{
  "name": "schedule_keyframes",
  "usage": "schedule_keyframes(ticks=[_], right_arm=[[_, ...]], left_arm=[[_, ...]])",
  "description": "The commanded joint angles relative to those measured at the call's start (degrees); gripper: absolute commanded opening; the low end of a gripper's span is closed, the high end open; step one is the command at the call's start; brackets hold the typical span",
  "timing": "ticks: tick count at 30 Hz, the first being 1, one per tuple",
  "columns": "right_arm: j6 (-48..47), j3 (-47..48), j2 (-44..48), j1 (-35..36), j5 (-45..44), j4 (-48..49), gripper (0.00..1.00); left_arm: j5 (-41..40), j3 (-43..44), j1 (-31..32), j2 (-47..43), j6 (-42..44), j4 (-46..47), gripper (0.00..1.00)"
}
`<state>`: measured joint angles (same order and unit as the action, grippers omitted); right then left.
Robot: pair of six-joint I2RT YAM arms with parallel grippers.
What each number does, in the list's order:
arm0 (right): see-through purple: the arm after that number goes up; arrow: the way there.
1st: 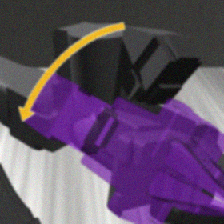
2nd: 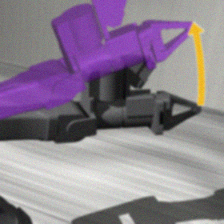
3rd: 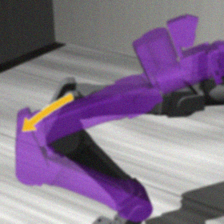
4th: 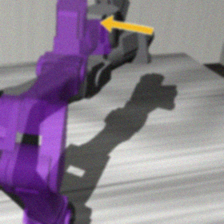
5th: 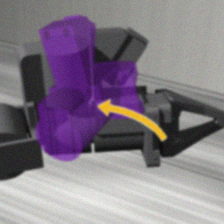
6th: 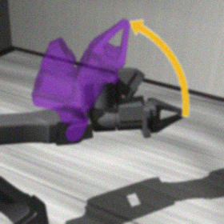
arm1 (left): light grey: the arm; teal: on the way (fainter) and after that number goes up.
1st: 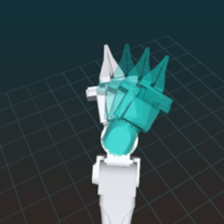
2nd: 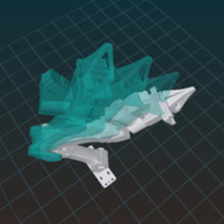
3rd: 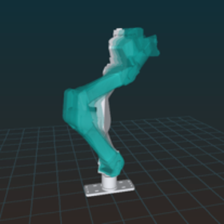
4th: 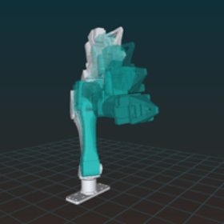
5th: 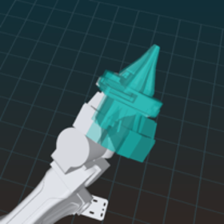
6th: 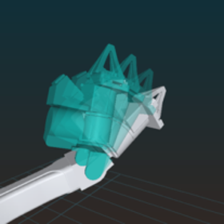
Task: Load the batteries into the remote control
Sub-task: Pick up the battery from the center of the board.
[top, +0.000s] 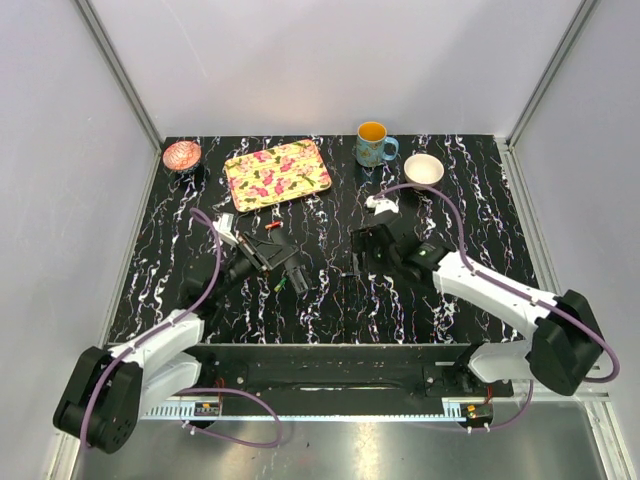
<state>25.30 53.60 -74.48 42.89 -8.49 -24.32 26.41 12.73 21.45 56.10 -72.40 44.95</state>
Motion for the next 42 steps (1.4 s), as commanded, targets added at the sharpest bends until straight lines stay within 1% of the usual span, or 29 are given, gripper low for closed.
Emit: schedule_keyframes(ticks=[1, 2, 4, 5, 6, 7, 8, 9, 11, 13, 15, 16, 17, 19, 21, 24, 27, 31, 37, 42], right_arm=[[-1.0, 0.1, -2.7, 0.7, -1.2, 2.5, 0.74], [-1.0, 0.1, -2.8, 0.8, 0.3, 3.1, 0.73], [-1.3, 0.0, -2.8, 0.8, 2.4, 4.2, 0.73], [-1.8, -0.1, -3.0, 1.0, 5.1, 5.8, 0.73], [-1.7, -0.3, -3.3, 1.1, 6.3, 6.8, 0.72], [-1.5, -0.3, -4.3, 1.3, 7.1, 8.0, 0.72], [-1.3, -0.2, -5.2, 1.4, 8.3, 9.6, 0.71], [-0.9, 0.3, -6.3, 1.9, 8.3, 10.2, 0.7], [0.2, 2.5, -10.3, 2.4, 10.1, 11.4, 0.7], [1.5, 4.7, -14.9, 2.8, 10.5, 12.9, 0.69], [2.8, 8.0, -18.2, 2.7, 8.9, 13.2, 0.67], [2.6, 9.3, -21.3, 2.7, 4.5, 11.1, 0.66], [1.9, 10.5, -22.5, 2.7, 2.2, 9.7, 0.63], [2.5, 12.8, -24.7, 2.7, -1.9, 6.6, 0.62], [2.4, 12.8, -25.0, 2.6, -2.4, 5.8, 0.64], [2.5, 11.5, -25.0, 2.6, -4.5, 4.5, 0.72], [2.2, 10.2, -24.9, 2.6, -5.7, 4.4, 0.77], [2.2, 10.4, -26.6, 2.7, -6.8, 2.8, 0.77], [4.1, 10.2, -28.4, 2.7, -5.8, 2.2, 0.73], [5.7, 9.7, -29.1, 2.6, -5.6, 2.1, 0.72]], left_arm=[[1.8, 2.3, -0.3, -1.1, 0.4, 7.4, 0.0], [2.2, 3.3, -0.3, -1.6, 2.4, 4.6, 0.03], [1.9, 3.8, -0.3, -3.9, 4.2, 2.2, 0.12], [1.1, 3.5, -0.4, -5.1, 5.8, 0.8, 0.05], [0.4, 3.6, -0.5, -7.5, 6.5, -0.4, 0.0], [-0.4, 3.7, -0.7, -8.9, 7.1, -2.0, 0.0], [-1.9, 4.5, -0.9, -10.2, 8.1, -6.7, 0.0], [-2.5, 5.0, -1.1, -12.8, 8.8, -9.2, 0.0], [-3.6, 6.5, -1.1, -15.4, 11.5, -14.9, 0.0], [-4.1, 7.1, -1.1, -19.3, 13.2, -17.0, 0.0], [-4.9, 8.0, -1.1, -21.7, 14.6, -19.8, 0.0], [-4.6, 8.4, -1.1, -21.8, 15.0, -21.6, 0.0], [-4.3, 9.2, -1.1, -21.6, 15.4, -22.3, 0.0], [-4.3, 9.4, -1.1, -21.3, 15.4, -23.6, 0.0], [-4.8, 9.5, -1.1, -21.3, 15.5, -24.3, 0.0], [-5.7, 9.7, -0.9, -21.5, 16.7, -25.7, 0.0], [-6.5, 9.5, -0.3, -21.5, 17.6, -26.5, 0.0], [-6.2, 9.2, -0.1, -20.8, 17.4, -26.3, 0.0], [-5.9, 8.8, -0.1, -20.4, 16.8, -25.8, 0.0], [-6.1, 8.2, -0.1, -20.5, 16.2, -25.6, 0.0]])
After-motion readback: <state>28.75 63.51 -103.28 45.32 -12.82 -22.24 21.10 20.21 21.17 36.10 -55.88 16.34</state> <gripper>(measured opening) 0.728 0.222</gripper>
